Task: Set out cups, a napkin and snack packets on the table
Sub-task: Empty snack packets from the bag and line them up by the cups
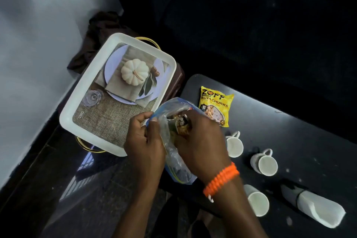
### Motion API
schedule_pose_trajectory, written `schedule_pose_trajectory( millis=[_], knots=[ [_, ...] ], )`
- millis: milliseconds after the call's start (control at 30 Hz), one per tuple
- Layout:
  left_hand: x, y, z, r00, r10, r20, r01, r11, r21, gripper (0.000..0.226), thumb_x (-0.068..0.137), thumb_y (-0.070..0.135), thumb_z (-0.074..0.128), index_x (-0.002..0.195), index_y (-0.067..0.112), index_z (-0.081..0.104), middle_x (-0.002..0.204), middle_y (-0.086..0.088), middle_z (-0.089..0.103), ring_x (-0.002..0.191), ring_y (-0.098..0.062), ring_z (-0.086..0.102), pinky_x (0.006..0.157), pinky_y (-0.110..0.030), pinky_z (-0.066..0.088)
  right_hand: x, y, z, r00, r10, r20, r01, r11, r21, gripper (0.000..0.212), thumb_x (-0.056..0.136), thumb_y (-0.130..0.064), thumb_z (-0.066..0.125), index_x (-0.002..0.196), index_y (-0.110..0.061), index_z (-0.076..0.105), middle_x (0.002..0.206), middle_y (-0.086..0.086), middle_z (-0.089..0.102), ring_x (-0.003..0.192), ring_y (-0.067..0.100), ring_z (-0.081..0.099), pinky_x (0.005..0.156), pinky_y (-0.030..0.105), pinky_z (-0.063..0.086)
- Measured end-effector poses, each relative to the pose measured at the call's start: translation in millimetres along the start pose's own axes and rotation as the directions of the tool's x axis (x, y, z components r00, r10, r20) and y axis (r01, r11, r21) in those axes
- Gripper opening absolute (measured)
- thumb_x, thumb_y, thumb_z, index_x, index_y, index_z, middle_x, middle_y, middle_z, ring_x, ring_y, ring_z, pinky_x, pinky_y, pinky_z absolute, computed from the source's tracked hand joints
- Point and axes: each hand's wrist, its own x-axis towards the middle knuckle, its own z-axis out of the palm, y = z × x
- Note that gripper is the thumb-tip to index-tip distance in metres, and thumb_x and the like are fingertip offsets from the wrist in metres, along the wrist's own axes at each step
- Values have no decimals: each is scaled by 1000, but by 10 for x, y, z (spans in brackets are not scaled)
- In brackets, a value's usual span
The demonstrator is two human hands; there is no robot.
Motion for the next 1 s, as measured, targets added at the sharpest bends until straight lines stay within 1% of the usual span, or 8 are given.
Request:
schedule_pose_trajectory(
  millis=[167,267,367,600,733,867,933,1000],
  knots=[
    [54,23,-57,1000,1,0,-1,999,-41,13,100,15,63,107,23,69,78,2,71,58,0,60,55,-11,45,-344,-2,-1012,953,116,-280,20,898,440,38,73,-46,77,107,-39,63,92,-25,75,75,-8,72,58,7,53],
    [49,46,-79,999,-14,-30,12,997,-82,22,99,11,64,118,20,68,76,1,71,55,1,58,56,-10,44,-3,438,-1129,859,281,-428,-86,903,421,46,80,-37,82,117,-30,55,98,-10,75,81,10,76,75,34,65],
    [10,52,-91,999,2,-47,-9,991,-132,25,99,10,64,122,18,66,66,11,69,53,6,58,54,-6,43,520,914,-797,892,398,-216,-327,896,302,55,81,-22,83,126,-13,53,114,13,71,96,36,72,87,57,59],
    [-102,31,-28,997,14,70,-4,991,-135,22,101,25,65,123,28,67,65,19,69,57,0,59,55,-12,47,1046,1242,14,915,368,166,-384,920,79,63,70,-29,93,126,-13,70,120,14,73,97,25,65,82,29,47],
    [-127,58,-12,995,19,102,-7,993,-115,19,101,25,65,114,37,71,97,12,79,87,-4,73,78,-25,58,988,1177,15,902,413,-126,-412,911,35,69,77,-27,86,137,-9,58,134,21,62,121,39,60,100,41,48],
    [-148,53,17,996,31,83,-21,993,-117,20,101,22,65,111,37,72,104,15,78,95,-2,72,80,-15,53,419,694,-267,828,239,-506,-109,956,274,24,79,-33,77,101,-25,72,88,-7,76,80,12,73,77,32,58],
    [-186,91,33,997,38,74,-30,993,-113,19,101,22,65,110,37,72,104,17,78,96,-1,72,80,-12,51,115,391,-210,930,163,-329,-3,900,437,10,79,-29,69,88,-28,73,71,-9,76,64,8,73,66,33,62],
    [-196,107,61,997,58,55,-52,993,-103,18,101,22,65,110,35,73,105,18,77,99,0,72,82,-11,50,16,216,16,986,166,-31,-142,917,373,10,80,-22,66,87,-24,74,72,-1,77,69,20,76,70,40,63]
  ],
)
